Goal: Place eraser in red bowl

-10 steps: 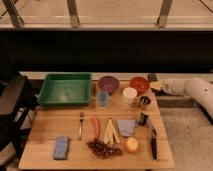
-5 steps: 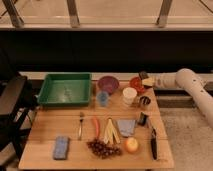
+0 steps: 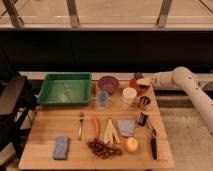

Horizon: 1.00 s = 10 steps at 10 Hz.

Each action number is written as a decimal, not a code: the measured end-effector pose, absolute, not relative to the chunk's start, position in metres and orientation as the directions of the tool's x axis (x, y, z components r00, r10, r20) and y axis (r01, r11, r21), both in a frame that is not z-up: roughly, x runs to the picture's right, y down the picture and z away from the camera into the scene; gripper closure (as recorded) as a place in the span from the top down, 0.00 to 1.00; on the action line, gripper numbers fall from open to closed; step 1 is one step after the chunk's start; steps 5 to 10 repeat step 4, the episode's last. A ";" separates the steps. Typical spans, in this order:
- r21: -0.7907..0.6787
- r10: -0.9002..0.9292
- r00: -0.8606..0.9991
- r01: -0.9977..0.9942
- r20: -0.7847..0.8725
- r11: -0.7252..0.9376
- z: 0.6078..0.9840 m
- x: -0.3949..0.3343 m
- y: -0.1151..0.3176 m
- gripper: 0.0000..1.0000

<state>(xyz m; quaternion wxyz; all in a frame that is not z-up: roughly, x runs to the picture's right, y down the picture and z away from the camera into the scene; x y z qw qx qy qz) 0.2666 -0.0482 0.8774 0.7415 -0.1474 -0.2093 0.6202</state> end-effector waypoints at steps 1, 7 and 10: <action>-0.477 0.982 0.136 -0.860 0.132 0.183 0.876 0.269 -0.048 0.80; -0.465 0.984 0.087 -0.872 0.155 0.150 0.871 0.279 -0.049 0.80; -0.465 0.984 0.087 -0.872 0.155 0.150 0.871 0.279 -0.049 0.80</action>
